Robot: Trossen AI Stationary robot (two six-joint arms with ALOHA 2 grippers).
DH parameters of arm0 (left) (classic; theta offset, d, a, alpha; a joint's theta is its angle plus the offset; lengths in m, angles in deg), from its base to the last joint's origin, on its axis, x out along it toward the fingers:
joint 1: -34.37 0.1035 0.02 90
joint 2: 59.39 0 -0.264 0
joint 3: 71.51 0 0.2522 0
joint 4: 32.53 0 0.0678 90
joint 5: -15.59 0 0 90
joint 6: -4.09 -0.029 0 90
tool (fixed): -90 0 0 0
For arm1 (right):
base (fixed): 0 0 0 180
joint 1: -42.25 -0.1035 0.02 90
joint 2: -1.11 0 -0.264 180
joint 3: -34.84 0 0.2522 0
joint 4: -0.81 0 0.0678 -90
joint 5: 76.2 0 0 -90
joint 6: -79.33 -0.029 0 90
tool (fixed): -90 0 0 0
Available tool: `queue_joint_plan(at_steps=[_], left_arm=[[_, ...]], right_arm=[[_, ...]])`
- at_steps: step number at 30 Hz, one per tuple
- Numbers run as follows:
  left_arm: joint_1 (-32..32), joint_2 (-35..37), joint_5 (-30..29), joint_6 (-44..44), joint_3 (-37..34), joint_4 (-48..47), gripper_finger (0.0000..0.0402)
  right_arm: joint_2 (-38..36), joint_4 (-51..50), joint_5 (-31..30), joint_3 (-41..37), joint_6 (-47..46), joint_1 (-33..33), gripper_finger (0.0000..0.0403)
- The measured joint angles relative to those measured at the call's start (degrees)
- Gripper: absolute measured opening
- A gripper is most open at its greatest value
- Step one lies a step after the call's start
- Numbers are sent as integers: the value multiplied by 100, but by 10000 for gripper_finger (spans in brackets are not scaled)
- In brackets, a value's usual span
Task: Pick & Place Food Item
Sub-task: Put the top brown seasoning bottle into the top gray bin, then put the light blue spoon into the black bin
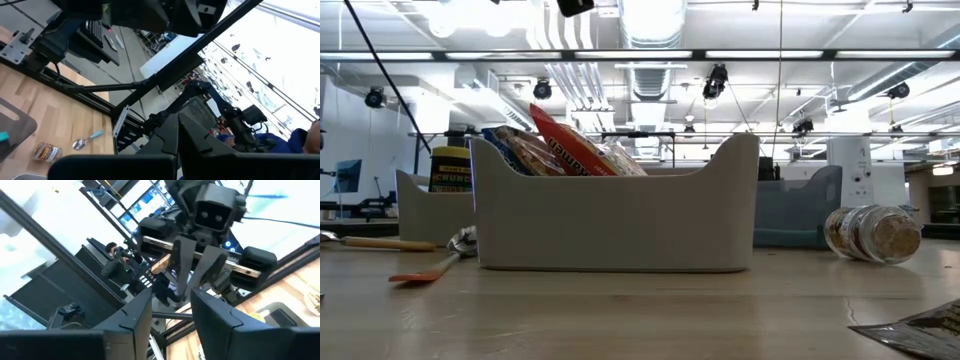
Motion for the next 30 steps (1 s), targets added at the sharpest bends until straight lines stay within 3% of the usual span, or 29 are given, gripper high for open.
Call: queue_joint_plan(at_steps=[9,22,30], left_arm=[[2,0,-213,1,0,-147,3],[2,0,-297,-47,0,-391,3],[46,313,-1123,-285,0,-2169,3]], right_arm=[[-98,-625,-16,-13,143,3,93],[-168,-1182,-70,-13,285,7,90],[-681,-2984,-759,-13,438,7,90]])
